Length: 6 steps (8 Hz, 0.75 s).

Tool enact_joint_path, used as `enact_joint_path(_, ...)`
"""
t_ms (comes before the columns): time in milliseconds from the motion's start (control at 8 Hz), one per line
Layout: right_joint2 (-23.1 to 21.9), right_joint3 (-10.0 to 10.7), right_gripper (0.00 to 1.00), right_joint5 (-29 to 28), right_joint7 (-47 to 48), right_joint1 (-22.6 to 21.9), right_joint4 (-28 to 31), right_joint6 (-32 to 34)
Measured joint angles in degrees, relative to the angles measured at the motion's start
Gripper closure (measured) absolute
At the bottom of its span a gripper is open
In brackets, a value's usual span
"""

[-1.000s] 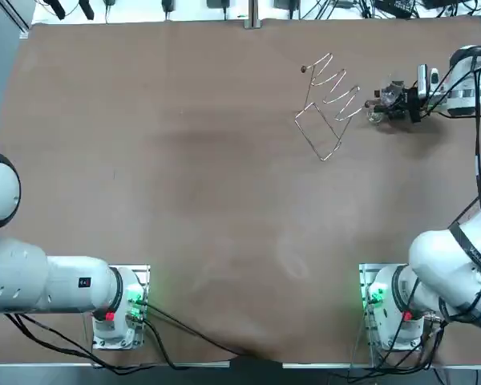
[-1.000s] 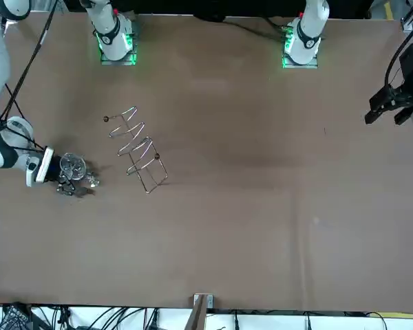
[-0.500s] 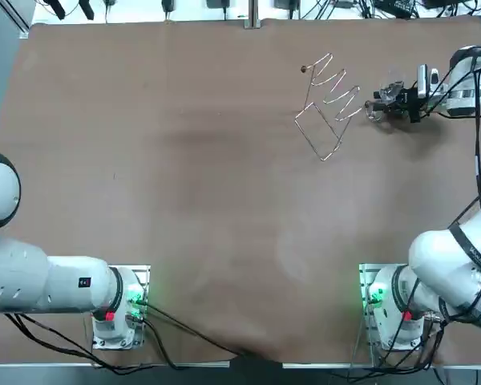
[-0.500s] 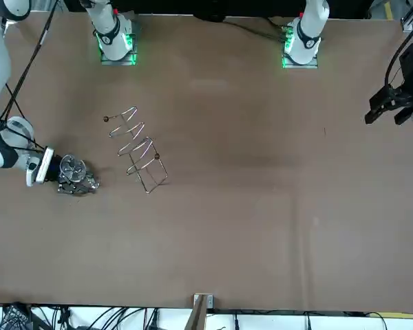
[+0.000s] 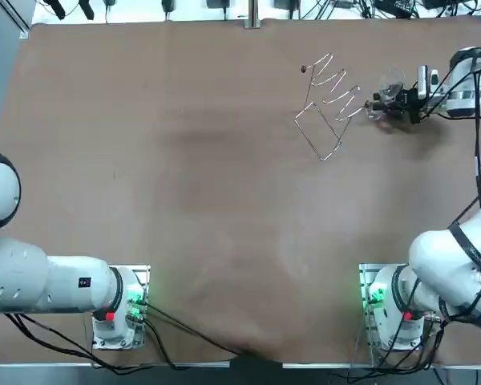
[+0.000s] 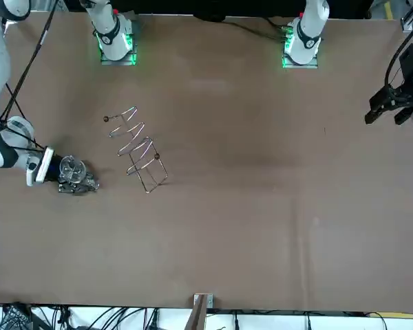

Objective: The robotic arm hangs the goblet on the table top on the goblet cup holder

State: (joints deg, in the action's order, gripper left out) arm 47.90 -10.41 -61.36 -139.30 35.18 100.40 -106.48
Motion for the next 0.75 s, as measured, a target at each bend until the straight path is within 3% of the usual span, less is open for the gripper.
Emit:
enact_joint_path(375, 0.68, 0.05, 0.83, -0.21, -0.12, 0.16, 0.01, 0.15)
enact_joint_path(750, 0.58, 0.06, 0.88, -0.86, -0.51, 0.62, 0.03, 0.77)
